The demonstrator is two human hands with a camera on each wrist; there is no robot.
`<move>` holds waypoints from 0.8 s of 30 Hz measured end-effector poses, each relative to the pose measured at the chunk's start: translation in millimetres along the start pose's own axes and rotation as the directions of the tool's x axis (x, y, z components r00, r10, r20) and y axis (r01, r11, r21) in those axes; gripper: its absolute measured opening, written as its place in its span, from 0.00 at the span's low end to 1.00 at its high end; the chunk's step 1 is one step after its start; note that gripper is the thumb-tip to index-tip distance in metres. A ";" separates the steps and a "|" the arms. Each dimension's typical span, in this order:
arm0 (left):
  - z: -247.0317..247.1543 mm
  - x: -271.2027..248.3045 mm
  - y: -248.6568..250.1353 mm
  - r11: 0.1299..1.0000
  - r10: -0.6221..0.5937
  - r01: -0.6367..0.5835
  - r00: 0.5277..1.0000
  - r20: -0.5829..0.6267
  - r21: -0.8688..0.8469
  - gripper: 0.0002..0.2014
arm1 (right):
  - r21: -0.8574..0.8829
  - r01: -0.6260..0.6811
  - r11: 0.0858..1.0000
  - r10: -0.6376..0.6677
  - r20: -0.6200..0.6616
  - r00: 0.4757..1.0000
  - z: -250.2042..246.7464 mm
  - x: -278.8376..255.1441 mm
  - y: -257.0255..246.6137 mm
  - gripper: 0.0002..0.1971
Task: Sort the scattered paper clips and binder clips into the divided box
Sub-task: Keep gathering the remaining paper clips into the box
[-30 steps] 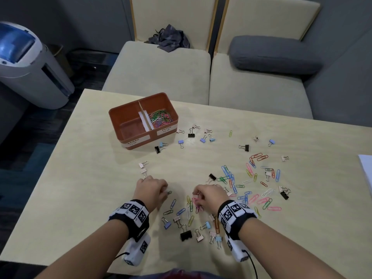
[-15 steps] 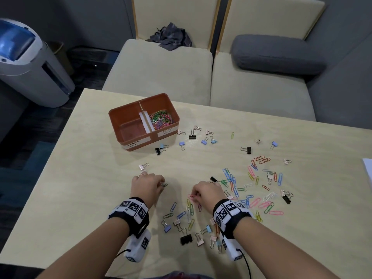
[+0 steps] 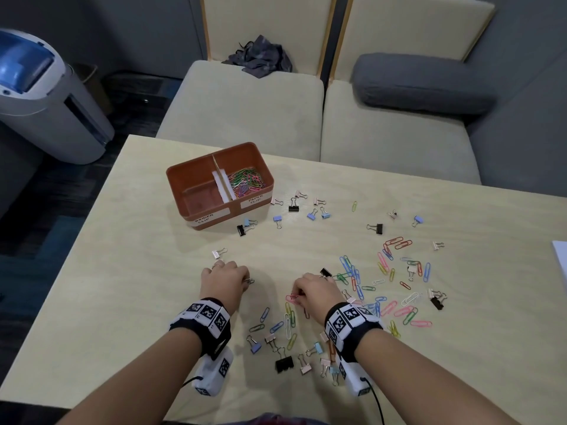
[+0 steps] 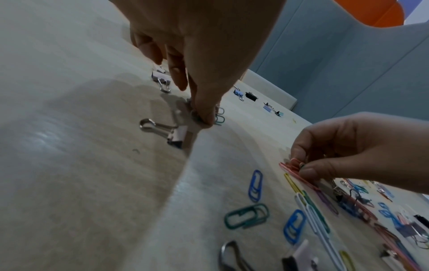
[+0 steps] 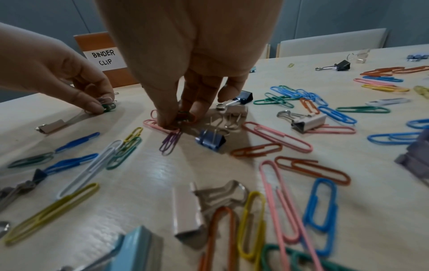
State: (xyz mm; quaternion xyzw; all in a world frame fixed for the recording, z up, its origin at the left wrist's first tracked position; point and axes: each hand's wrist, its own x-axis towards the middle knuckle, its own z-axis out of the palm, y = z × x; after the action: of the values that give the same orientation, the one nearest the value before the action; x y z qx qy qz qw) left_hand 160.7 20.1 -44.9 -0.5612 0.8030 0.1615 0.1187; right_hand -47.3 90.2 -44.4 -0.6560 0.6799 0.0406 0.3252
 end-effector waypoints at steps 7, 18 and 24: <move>-2.5 2.1 -7.7 0.997 0.077 -0.078 0.997 -0.029 -0.023 0.07 | 0.024 0.001 1.000 -0.001 -0.014 1.000 0.0 2.0 1.1 0.09; -19.3 6.8 -16.5 0.952 0.137 -0.161 0.985 -0.108 -0.261 0.04 | -0.036 0.015 0.999 -0.015 0.023 1.000 -3.8 4.0 1.3 0.11; -35.0 4.0 -17.1 0.896 0.171 -0.172 0.984 -0.041 -0.408 0.05 | 0.047 -0.035 0.998 0.037 -0.031 0.999 -15.1 -0.3 3.8 0.10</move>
State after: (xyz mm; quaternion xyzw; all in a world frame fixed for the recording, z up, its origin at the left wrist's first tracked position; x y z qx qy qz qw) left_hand 175.1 -2.5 -16.3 -0.5010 0.7978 0.3350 -0.0180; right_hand -56.7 83.7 -33.8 -0.6364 0.6975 0.0201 0.3287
